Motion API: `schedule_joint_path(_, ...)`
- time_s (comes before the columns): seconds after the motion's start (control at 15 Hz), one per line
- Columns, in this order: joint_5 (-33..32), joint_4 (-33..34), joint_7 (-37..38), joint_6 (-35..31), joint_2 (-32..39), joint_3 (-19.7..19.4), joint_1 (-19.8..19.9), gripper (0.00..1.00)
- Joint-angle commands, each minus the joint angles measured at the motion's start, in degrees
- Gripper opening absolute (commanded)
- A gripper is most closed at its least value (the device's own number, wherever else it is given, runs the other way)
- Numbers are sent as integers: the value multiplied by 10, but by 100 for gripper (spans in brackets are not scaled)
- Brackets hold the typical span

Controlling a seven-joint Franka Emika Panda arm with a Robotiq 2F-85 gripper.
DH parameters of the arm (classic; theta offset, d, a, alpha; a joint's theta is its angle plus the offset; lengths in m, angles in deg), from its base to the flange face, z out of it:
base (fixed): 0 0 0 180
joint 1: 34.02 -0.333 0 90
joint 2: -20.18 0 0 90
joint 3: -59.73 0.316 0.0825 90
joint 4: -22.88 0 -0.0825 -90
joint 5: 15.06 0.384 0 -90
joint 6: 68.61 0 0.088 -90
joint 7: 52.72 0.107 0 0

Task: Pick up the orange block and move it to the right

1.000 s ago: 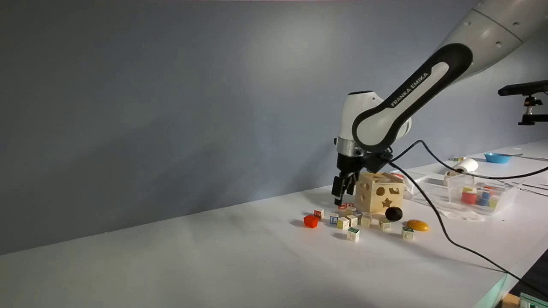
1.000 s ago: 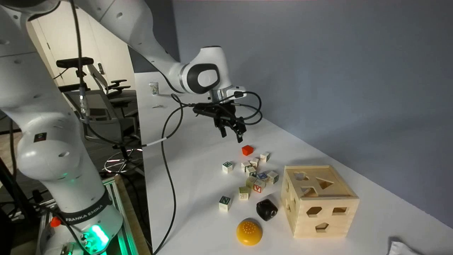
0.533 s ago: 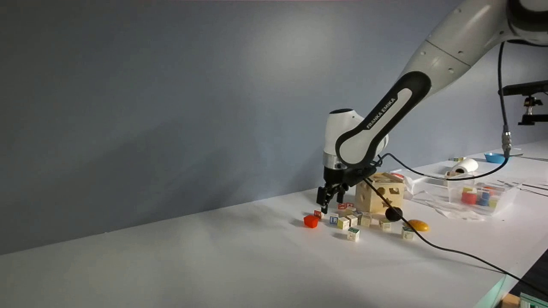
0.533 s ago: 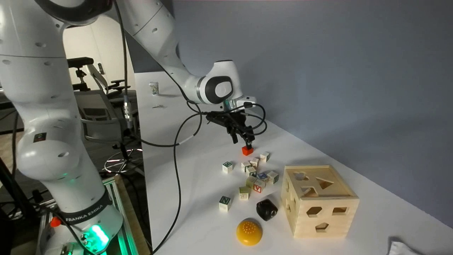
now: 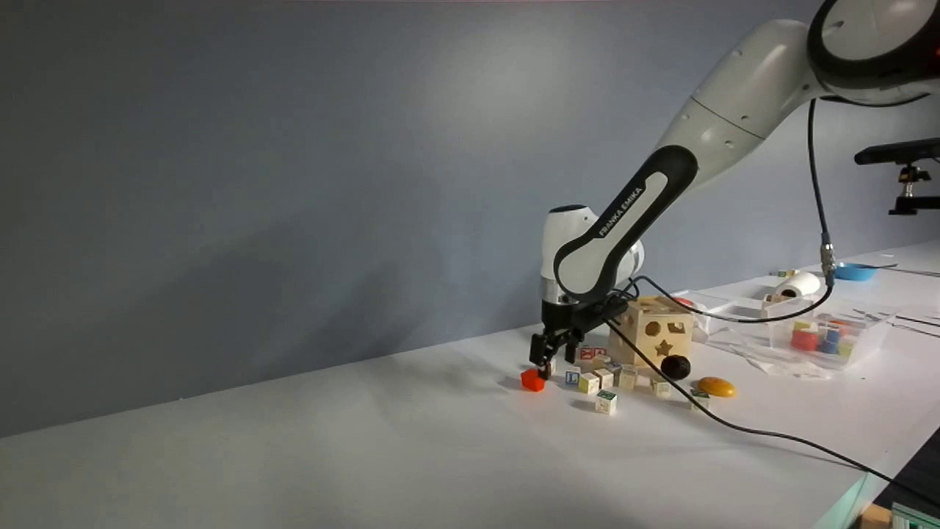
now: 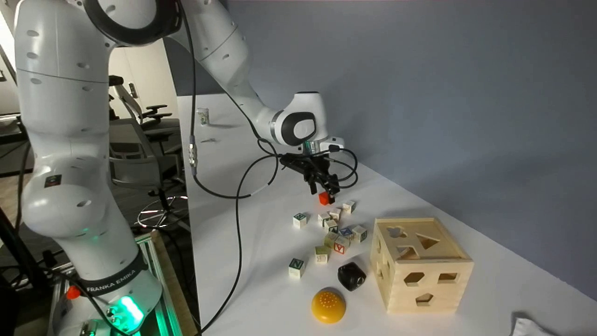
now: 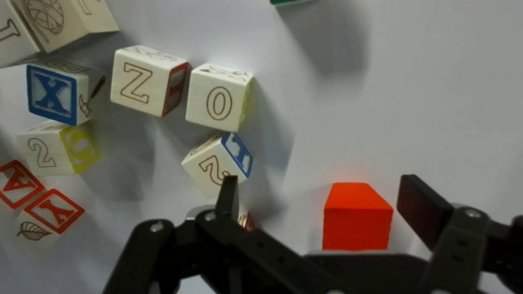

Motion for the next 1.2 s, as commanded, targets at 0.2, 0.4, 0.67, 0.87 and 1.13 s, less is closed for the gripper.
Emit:
schedule_joint_path(0.2, 15, 50, -6, -4, 35, 0, -11, 100)
schedule_joint_path(0.4, 25, 68, -19, -2, 49, 6, -8, 100)
schedule_joint_path(0.67, 20, 89, -11, -1, 73, 2, -14, 100)
schedule_joint_path(0.87, 18, 102, -5, 15, 87, 0, -19, 82)
schedule_joint_path(1.13, 25, 115, 0, 40, 99, 1, -22, 58)
